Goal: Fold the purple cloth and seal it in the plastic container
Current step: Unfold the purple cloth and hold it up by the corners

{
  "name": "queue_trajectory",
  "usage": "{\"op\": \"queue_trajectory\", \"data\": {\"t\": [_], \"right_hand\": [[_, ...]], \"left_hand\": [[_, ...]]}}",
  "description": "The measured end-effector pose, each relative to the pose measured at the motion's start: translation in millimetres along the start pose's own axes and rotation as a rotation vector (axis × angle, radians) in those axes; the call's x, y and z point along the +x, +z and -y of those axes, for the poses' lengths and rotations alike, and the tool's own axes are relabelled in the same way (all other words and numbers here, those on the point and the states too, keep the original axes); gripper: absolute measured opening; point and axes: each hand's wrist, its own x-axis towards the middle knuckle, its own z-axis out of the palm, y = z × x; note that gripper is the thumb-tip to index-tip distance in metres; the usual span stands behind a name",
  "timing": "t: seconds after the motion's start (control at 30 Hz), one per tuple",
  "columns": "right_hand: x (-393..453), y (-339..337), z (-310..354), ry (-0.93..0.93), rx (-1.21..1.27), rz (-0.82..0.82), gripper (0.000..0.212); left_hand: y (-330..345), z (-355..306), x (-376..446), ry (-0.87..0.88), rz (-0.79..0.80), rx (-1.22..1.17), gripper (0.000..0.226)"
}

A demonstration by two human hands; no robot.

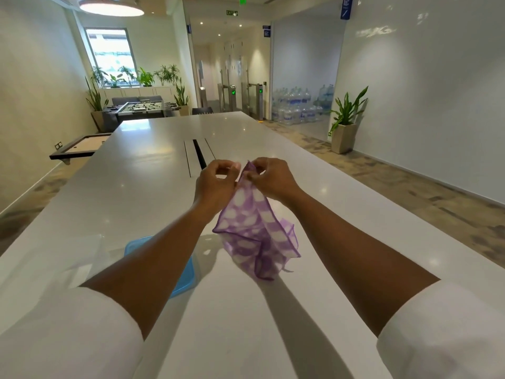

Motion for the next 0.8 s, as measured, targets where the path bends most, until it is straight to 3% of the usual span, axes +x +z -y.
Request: {"op": "queue_trajectory", "data": {"t": [0.07,0.13,0.33,0.43,0.57,0.8], "right_hand": [[3.6,-3.3,5.1,0.032,0.060,-0.058,0.013],[7.6,-6.2,10.3,0.040,0.090,-0.103,0.013],[14.7,-9.6,8.3,0.073,0.018,-0.183,0.020],[13.2,-9.0,-2.5,0.118,-0.021,-0.198,0.020],[9.0,-8.8,-17.4,0.167,-0.032,-0.207,0.017],[7.6,-9.6,-35.9,0.268,0.016,-0.235,0.023]], "left_hand": [[-0.2,10.7,-7.0,-0.057,-0.079,0.044,0.025],[1.5,27.1,-17.0,-0.138,-0.061,0.154,0.022],[20.7,75.0,-53.3,-0.277,0.259,0.480,0.023],[38.5,90.9,-65.3,-0.271,0.330,0.550,0.024],[66.2,99.4,-72.5,-0.289,0.319,0.555,0.025],[86.8,109.4,-72.4,-0.231,0.276,0.765,0.032]]}}
